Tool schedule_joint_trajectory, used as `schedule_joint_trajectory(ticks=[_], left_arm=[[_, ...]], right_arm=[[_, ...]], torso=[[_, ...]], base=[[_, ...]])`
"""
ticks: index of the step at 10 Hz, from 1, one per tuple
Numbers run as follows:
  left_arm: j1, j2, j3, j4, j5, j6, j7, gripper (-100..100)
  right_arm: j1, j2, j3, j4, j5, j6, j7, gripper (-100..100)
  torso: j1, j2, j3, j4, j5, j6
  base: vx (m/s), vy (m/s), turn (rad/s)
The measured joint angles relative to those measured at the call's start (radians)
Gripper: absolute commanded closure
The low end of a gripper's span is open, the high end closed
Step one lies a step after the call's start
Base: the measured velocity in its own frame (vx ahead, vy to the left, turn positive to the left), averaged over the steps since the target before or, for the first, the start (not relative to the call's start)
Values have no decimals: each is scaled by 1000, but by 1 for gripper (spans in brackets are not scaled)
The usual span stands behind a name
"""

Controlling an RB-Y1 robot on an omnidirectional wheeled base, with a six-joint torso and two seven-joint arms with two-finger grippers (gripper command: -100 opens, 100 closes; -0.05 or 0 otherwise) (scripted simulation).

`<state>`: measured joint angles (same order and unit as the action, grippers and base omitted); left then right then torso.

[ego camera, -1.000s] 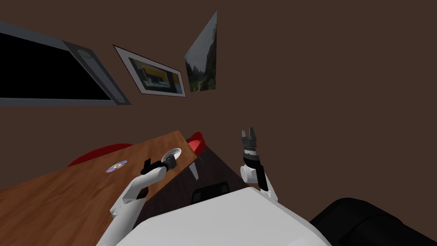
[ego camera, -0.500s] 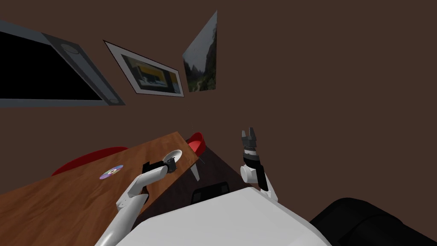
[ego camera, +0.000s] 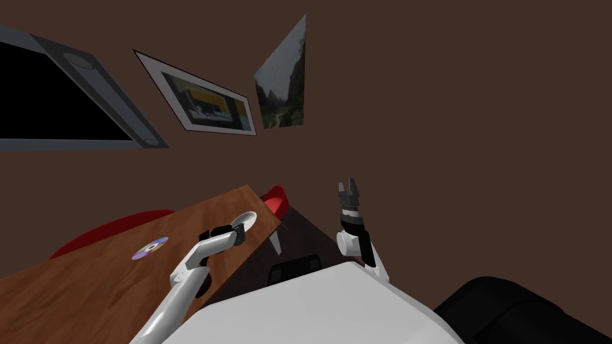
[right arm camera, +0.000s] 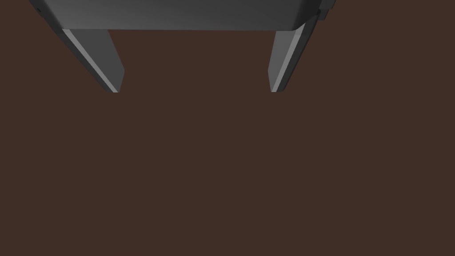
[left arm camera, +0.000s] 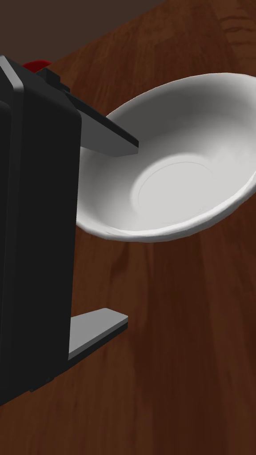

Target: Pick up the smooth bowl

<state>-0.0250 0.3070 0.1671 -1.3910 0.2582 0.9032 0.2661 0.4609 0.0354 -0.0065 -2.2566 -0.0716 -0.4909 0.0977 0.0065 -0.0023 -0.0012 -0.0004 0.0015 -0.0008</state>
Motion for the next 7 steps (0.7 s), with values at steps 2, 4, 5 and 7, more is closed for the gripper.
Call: schedule_joint_trajectory(ticks=[2, 4, 5, 7], left_arm=[[-1, 1, -1, 2, -1, 0, 0, -100], [-23, -37, 24, 24, -7, -3, -53, -100], [-25, -52, 30, 23, -14, -3, -78, -100], [-39, -81, 47, 30, -19, 1, -130, -100]], right_arm=[[0, 0, 0, 0, 0, 0, 0, 0], [0, 0, 0, 0, 0, 0, 0, 0], [0, 0, 0, 0, 0, 0, 0, 0], [0, 0, 0, 0, 0, 0, 0, 0]], torso=[[-5, 1, 1, 0, -1, 0], [-7, -3, -1, -1, -2, -1], [-8, -3, -2, -1, -2, 0], [-7, -2, -1, 0, -2, 0]], base=[[19, 7, 103], [66, -13, 233], [51, -13, 176], [45, -13, 166]])
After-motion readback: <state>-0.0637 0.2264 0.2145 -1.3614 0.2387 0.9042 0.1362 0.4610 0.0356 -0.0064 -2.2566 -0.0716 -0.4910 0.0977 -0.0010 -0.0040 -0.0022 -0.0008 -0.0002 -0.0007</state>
